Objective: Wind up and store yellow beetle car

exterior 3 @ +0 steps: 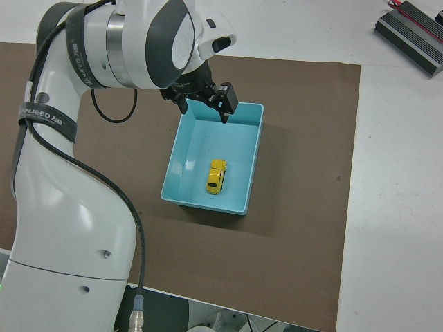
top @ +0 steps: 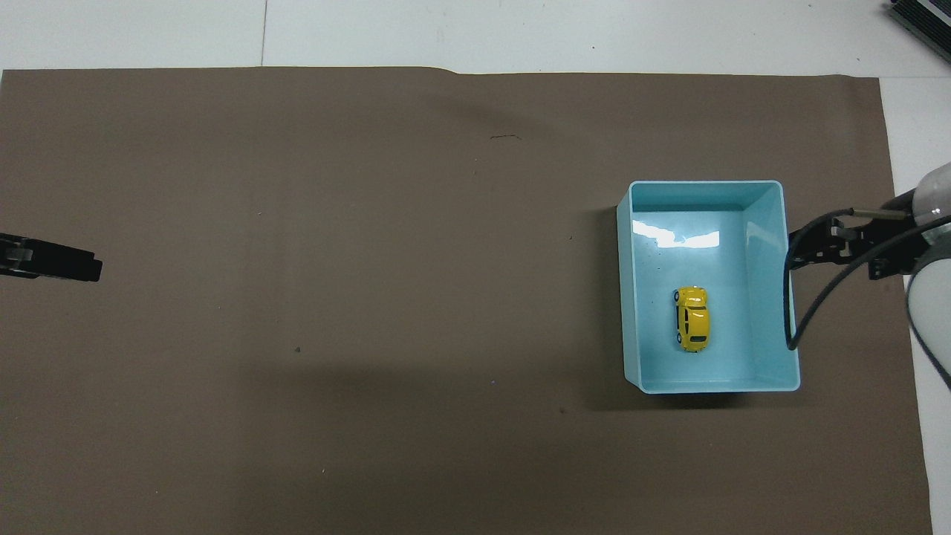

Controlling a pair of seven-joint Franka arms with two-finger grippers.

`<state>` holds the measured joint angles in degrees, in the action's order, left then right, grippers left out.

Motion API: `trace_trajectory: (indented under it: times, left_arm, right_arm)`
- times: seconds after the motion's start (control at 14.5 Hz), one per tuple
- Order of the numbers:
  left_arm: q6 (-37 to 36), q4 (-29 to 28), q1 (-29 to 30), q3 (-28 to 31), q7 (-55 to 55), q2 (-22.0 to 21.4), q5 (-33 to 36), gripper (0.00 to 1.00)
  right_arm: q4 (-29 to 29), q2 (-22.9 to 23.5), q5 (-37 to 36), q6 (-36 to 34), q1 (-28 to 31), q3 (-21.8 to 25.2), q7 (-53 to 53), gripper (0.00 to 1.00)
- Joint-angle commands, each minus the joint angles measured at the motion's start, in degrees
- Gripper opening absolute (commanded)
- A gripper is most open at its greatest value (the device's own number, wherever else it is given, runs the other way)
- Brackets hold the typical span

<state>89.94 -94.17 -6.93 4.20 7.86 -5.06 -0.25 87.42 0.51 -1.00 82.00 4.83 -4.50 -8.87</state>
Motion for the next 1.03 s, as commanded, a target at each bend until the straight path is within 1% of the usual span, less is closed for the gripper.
trace_trajectory:
  times: [0.0, 0.07, 0.28, 0.96]
  left_arm:
    - [-1.52, 1.27, 1.05, -0.69, 0.76, 0.32, 0.25, 1.0]
    - [-1.52, 1.27, 1.05, -0.69, 0.76, 0.32, 0.25, 1.0]
    - [-1.52, 1.27, 1.05, -0.6, 0.76, 0.32, 0.34, 1.0]
    - [-1.52, 1.27, 1.05, -0.69, 0.76, 0.32, 0.25, 1.0]
  right_arm:
    - [0.19, 0.12, 2.06, 1.83, 0.53, -0.25, -1.15, 1.0]
    - [2.03, -1.02, 2.32, 2.45, 0.53, -0.25, -1.06, 1.0]
    - [3.19, -1.56, 2.24, 4.3, 0.45, -0.25, -0.36, 1.0]
    - [3.19, -1.56, 1.27, 5.36, 0.01, -0.25, 0.87, 1.0]
